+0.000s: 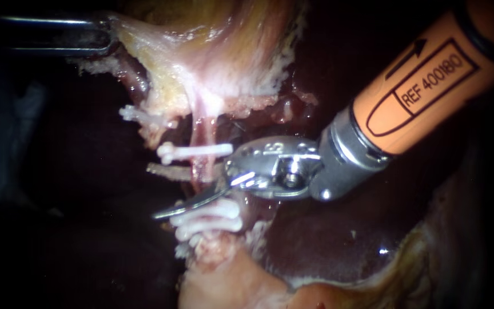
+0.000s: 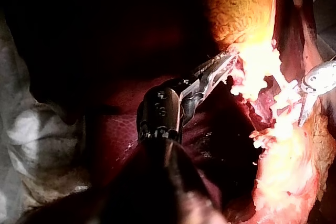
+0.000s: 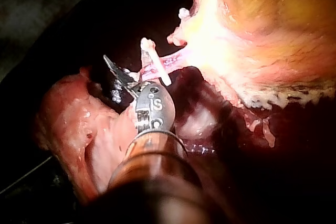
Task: Go to the cutting position right tube
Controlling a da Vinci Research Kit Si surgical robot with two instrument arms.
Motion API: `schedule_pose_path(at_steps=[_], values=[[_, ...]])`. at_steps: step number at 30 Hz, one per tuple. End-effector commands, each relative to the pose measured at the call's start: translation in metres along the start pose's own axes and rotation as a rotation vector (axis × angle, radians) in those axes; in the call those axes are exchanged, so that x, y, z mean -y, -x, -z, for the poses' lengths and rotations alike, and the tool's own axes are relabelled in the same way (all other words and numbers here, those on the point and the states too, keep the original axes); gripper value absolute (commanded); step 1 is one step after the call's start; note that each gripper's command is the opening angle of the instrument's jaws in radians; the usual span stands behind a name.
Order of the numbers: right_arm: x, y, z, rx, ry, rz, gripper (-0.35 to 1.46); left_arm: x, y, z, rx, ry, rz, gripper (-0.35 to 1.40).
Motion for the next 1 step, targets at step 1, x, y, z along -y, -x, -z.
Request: schedule_pose_path(at_steps=[1], values=[[-0.0001, 0.0001, 0.0000, 0.000, 0.003, 0.000, 1.21, 0.0000, 0.0000, 0.0000, 0.000, 0.000, 0.000, -0.35]])
